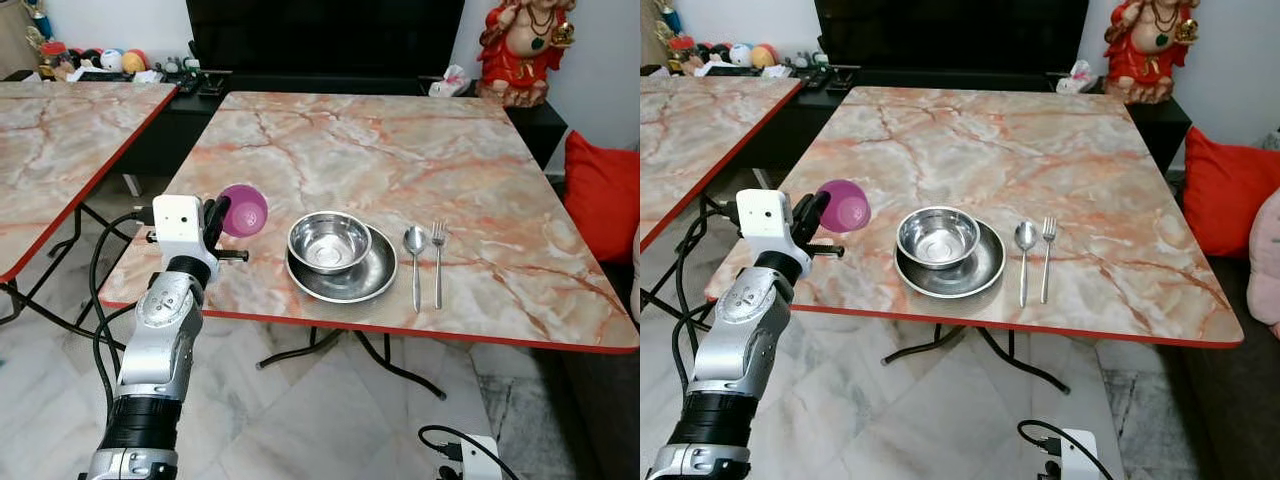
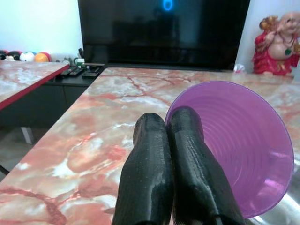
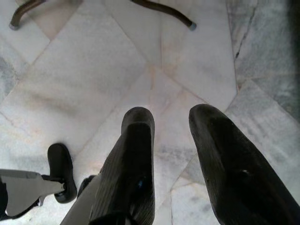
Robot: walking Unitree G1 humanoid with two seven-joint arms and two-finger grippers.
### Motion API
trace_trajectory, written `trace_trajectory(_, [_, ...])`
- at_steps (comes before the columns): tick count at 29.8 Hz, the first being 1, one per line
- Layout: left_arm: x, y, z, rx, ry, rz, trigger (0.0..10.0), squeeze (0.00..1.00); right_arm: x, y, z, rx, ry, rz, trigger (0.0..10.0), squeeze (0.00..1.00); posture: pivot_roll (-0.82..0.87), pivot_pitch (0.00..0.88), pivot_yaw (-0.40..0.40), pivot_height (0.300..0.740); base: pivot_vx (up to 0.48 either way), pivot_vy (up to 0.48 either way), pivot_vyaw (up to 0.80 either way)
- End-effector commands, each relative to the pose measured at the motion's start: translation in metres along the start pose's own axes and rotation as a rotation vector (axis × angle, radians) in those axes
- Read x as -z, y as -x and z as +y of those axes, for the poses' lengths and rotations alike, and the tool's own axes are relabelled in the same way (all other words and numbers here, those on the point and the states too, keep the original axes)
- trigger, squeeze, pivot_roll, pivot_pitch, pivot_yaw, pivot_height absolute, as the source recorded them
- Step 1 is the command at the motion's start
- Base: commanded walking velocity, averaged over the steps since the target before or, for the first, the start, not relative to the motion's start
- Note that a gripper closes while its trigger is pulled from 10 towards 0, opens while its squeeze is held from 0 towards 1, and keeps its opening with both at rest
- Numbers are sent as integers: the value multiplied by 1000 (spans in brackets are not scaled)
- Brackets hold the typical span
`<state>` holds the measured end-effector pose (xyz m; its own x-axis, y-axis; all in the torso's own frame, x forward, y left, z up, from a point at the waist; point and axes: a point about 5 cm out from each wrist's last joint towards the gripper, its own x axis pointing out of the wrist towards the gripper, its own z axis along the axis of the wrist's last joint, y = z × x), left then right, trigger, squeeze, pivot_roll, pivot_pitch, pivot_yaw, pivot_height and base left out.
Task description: Setting the table
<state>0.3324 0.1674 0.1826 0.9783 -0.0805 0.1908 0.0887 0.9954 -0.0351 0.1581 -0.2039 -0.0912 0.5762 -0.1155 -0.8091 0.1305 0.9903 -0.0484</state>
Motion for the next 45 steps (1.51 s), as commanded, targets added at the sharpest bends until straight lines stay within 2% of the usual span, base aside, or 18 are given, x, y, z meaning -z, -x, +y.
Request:
trace_trajectory(1, [-4,-3,-2,13,1,-4,10000,0,1,0,2,-3,-15,6,10000,0,102,0,-7,740,281,0,0])
trace_trajectory(18, [-3,-3,-8,41,17,4,10000,0,0,0,1,-3,-8,1,10000,0,103,0,-7,740,277,0,-66])
trace_trajectory(24, [-6,-4,-13,102,91,17,10000,0,1,0,0,-3,-5,4,10000,0,105,0,-6,740,0,0,0])
trace_trajectory(26, [-7,-5,-16,123,152,33,10000,0,1,0,1,-5,-4,4,10000,0,106,0,-5,740,0,0,0])
trace_trajectory(29, [-9,-9,-15,103,156,51,10000,0,1,0,1,-6,-3,4,10000,0,105,0,-6,740,0,0,0])
trace_trajectory(31, [-13,-16,-11,69,171,56,10000,0,1,0,1,-7,-1,4,10000,0,106,0,-6,740,0,0,0])
trace_trajectory(35, [-21,-31,-6,17,145,78,10000,0,0,0,1,-8,2,6,10000,0,106,0,-8,740,0,0,0])
trace_trajectory(37, [-21,-36,-4,-15,107,113,10000,0,0,0,1,-7,2,6,10000,0,107,0,-9,740,0,0,0])
trace_trajectory(39, [-12,-42,3,-103,129,222,10000,0,0,0,1,-8,6,6,10000,0,101,0,-5,740,0,0,0])
trace_trajectory(41, [-8,-43,6,-138,134,273,10000,0,0,0,1,-9,15,5,10000,0,99,0,-5,740,0,0,0])
trace_trajectory(45, [-6,-42,8,-161,154,314,10000,0,0,0,1,-9,16,6,10000,0,102,0,-7,740,0,0,0])
